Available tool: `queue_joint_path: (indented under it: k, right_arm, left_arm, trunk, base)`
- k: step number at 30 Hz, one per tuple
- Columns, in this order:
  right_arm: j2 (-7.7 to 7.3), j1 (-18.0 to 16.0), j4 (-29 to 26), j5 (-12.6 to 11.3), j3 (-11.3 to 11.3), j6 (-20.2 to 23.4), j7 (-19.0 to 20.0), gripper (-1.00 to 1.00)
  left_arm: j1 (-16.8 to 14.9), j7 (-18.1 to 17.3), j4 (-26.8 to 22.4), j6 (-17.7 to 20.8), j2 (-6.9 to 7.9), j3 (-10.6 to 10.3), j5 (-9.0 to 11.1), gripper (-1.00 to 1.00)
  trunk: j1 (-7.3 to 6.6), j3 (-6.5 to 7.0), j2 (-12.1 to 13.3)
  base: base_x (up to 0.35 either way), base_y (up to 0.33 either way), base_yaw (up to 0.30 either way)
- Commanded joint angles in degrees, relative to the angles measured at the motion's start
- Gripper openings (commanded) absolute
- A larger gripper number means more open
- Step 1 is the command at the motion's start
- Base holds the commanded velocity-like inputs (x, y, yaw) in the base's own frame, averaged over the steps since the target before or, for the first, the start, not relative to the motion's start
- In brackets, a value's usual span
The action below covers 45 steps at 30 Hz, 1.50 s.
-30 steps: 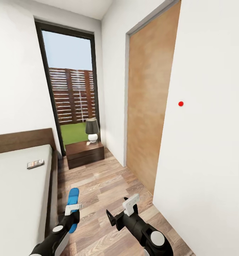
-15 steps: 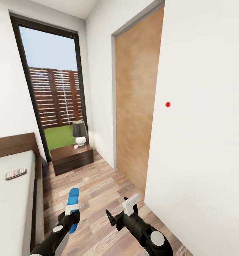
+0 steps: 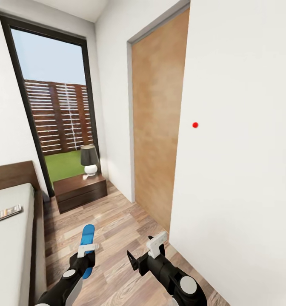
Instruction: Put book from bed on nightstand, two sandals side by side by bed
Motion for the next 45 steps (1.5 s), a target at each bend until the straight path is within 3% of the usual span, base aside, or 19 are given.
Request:
queue_joint_path:
  k: [1, 27, 38, 45]
  right_arm:
    - [0.02, -0.05, -0.07, 0.06, -0.04, 0.33, 0.20, 1.00]
    - [0.03, -0.05, -0.07, 0.06, 0.02, 0.34, 0.20, 1.00]
    - [-0.04, -0.05, -0.07, 0.05, -0.04, 0.28, 0.20, 1.00]
    - [-0.09, -0.05, -0.07, 0.02, -0.16, 0.26, -0.20, 1.00]
  left_arm:
    - [-0.05, 0.08, 0.04, -0.19, 0.01, -0.08, 0.42, -1.00]
    - [-0.05, 0.07, 0.01, -0.26, 0.01, -0.06, 0.64, -1.00]
    - [-0.05, 0.04, -0.04, -0.20, -0.05, -0.18, 0.45, -1.00]
    - [-0.05, -0.48, -0.05, 0.71, -0.23, -2.65, 0.24, -1.00]
  trunk:
    - [0.03, -0.11, -0.10]
    - [0.03, -0.54, -0.10]
    - [0.03, -0.70, -0.10]
    - [0.03, -0.71, -0.10]
  base:
    - [0.005, 0.108, -0.009]
    - [0.001, 0.053, 0.171]
    - [0.000, 0.003, 0.043]
    - [0.000, 0.000, 0.003]
